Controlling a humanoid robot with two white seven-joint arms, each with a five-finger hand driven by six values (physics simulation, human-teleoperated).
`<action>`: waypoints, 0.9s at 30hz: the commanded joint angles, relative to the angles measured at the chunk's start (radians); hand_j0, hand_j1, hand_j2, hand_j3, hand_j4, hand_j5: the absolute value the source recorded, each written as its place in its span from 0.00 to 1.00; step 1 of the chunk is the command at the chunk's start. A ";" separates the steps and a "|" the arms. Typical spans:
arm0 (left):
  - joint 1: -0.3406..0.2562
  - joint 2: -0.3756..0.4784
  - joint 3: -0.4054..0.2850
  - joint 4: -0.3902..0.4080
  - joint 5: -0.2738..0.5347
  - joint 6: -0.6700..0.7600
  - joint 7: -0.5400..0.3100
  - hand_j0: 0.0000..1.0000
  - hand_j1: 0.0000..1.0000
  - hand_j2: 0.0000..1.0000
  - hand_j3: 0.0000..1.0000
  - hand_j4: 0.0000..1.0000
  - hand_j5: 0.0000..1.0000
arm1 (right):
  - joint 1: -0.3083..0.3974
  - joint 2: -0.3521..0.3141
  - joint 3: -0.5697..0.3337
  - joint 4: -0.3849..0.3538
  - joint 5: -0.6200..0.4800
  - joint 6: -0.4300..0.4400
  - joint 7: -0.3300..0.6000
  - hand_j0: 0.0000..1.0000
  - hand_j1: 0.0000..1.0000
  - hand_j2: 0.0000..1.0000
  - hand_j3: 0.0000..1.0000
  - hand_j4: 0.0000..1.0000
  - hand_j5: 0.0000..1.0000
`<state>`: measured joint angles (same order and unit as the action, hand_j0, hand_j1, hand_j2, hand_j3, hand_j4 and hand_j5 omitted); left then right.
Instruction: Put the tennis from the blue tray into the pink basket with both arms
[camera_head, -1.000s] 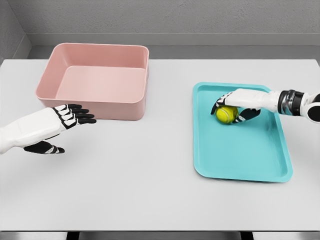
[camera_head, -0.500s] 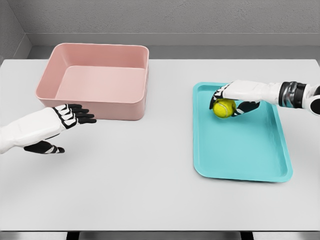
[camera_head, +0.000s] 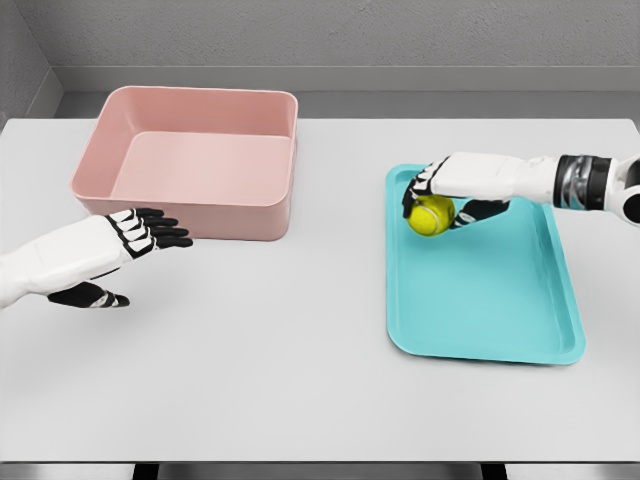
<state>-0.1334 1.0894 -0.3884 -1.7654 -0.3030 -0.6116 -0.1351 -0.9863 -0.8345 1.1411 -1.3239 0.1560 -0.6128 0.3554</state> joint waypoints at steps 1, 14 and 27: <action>0.001 0.001 0.000 0.000 0.007 0.001 0.000 1.00 1.00 1.00 1.00 1.00 1.00 | 0.000 0.002 -0.001 -0.021 -0.007 0.002 0.001 0.61 0.61 0.61 0.61 0.61 0.61; 0.002 0.003 0.000 0.000 0.005 0.001 0.000 1.00 1.00 1.00 1.00 1.00 1.00 | 0.000 0.032 0.003 -0.075 -0.006 0.002 0.002 0.59 0.59 0.59 0.59 0.59 0.59; 0.002 0.003 0.000 0.001 0.005 0.001 0.000 1.00 1.00 1.00 1.00 1.00 1.00 | 0.000 0.084 0.014 -0.120 -0.007 0.002 0.017 0.59 0.59 0.59 0.59 0.59 0.59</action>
<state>-0.1319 1.0908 -0.3883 -1.7649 -0.3045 -0.6116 -0.1352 -0.9863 -0.7588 1.1552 -1.4328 0.1565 -0.6128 0.3726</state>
